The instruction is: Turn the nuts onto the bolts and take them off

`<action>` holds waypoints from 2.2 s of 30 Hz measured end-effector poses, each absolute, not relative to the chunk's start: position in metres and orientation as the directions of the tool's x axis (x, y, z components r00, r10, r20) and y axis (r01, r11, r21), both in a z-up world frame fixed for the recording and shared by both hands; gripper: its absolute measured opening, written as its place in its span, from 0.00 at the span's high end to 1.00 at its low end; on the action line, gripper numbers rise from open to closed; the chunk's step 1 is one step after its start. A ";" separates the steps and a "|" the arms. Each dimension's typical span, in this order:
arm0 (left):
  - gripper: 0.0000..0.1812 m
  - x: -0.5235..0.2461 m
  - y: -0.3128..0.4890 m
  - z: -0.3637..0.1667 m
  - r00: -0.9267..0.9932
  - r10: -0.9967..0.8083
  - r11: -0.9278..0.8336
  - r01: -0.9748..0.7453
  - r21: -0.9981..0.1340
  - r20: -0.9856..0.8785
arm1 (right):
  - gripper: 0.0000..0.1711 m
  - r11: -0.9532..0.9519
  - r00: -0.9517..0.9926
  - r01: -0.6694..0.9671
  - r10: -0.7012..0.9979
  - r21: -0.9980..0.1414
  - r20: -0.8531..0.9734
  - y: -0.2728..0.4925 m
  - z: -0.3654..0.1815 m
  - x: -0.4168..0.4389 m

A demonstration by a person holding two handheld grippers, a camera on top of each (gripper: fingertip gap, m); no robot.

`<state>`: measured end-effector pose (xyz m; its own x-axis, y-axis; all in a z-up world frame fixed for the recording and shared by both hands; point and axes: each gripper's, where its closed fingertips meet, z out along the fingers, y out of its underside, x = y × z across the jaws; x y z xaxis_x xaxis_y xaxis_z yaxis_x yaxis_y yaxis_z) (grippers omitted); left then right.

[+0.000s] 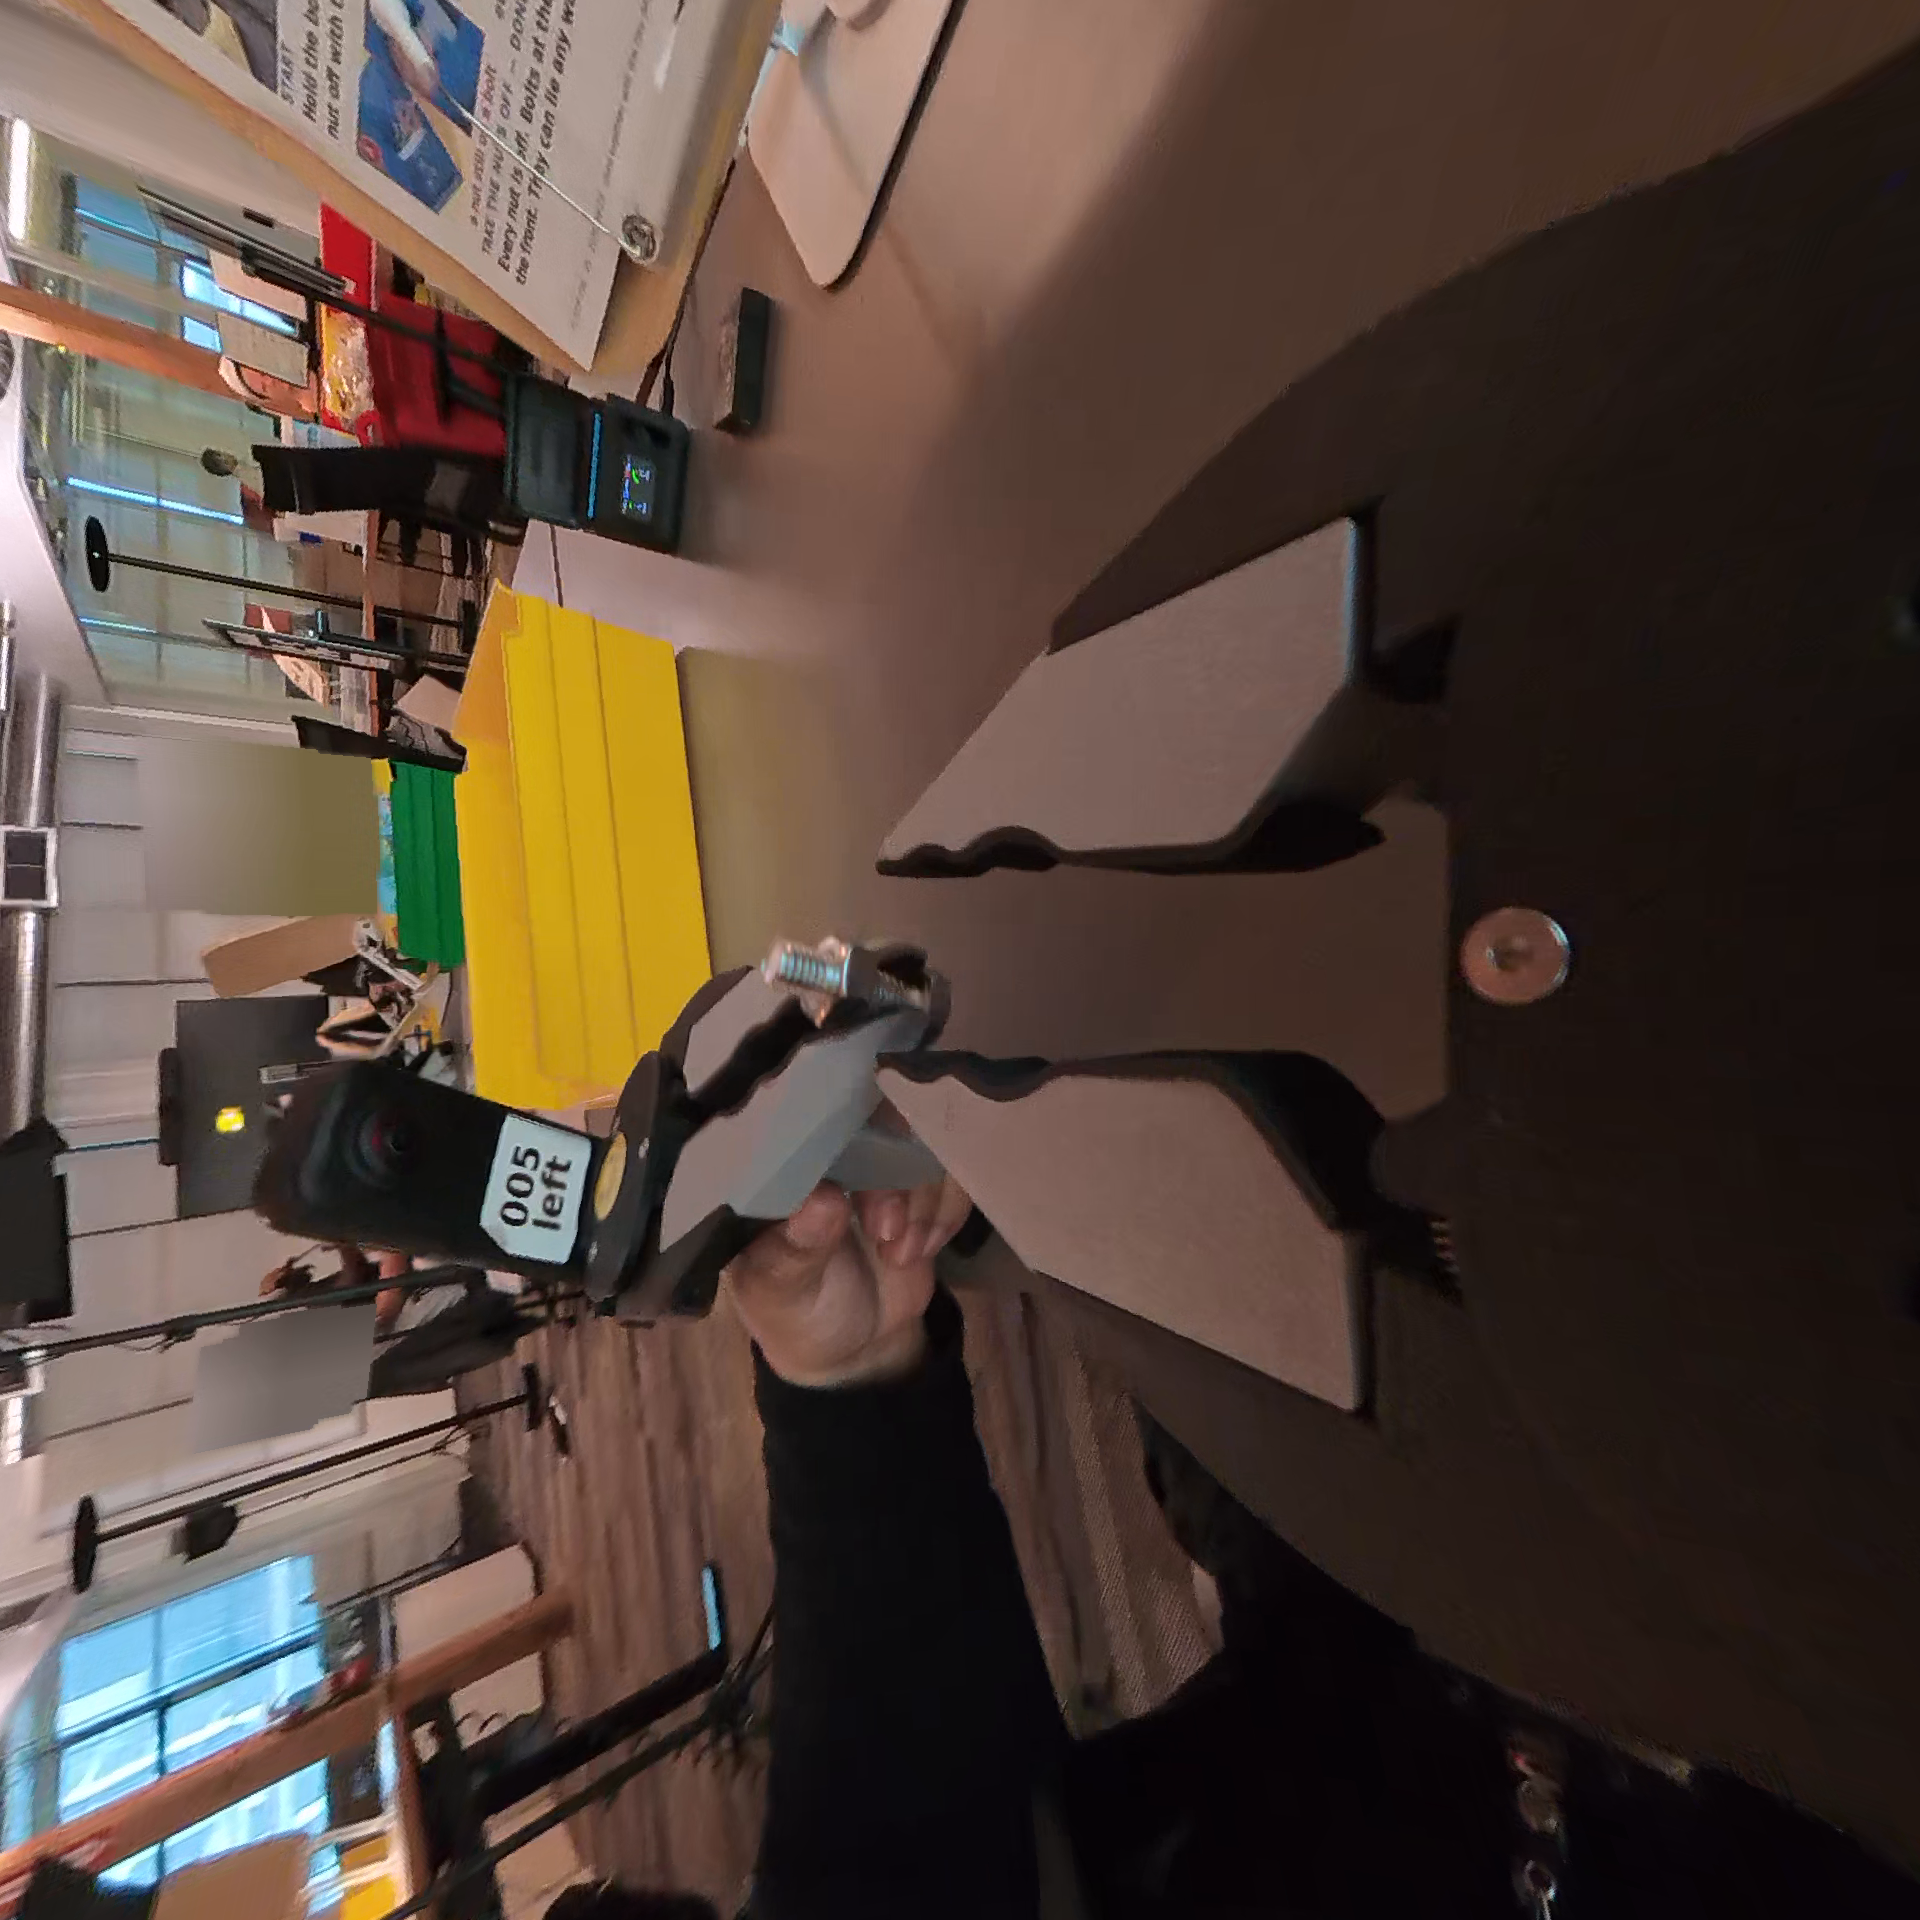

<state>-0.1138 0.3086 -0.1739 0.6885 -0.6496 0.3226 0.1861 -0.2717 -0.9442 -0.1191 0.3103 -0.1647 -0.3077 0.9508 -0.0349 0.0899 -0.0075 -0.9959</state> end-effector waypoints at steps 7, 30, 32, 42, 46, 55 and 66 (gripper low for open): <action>0.96 -0.099 0.302 -0.183 0.694 -0.668 -0.293 0.085 -0.952 0.267 | 0.88 -0.073 -0.407 0.095 0.907 -0.993 -0.106 0.297 -0.162 -0.118; 0.82 -0.131 0.320 -0.207 0.847 -0.501 -0.364 -0.021 -0.931 0.176 | 0.96 -0.013 -0.200 0.145 0.979 -0.989 -0.042 0.335 -0.174 -0.126; 0.80 -0.137 0.322 -0.211 0.871 -0.470 -0.374 -0.049 -0.926 0.144 | 0.97 0.002 -0.197 0.151 0.980 -0.989 -0.029 0.335 -0.176 -0.127; 0.80 -0.138 0.319 -0.204 0.849 -0.504 -0.340 -0.027 -0.940 0.158 | 0.96 -0.008 -0.230 0.159 0.972 -0.987 -0.045 0.332 -0.179 -0.125; 0.77 -0.125 0.315 -0.213 0.815 -0.565 -0.367 -0.112 -0.924 0.126 | 0.96 -0.018 -0.227 0.164 0.972 -0.986 -0.055 0.334 -0.179 -0.124; 0.79 -0.103 0.317 -0.203 0.731 -0.622 -0.395 0.014 -0.918 0.279 | 0.96 0.010 -0.314 0.101 0.949 -0.995 -0.022 0.313 -0.167 -0.120; 0.83 -0.094 0.313 -0.206 0.727 -0.654 -0.366 -0.062 -0.929 0.209 | 0.96 0.042 -0.319 0.090 0.948 -0.995 0.011 0.306 -0.168 -0.122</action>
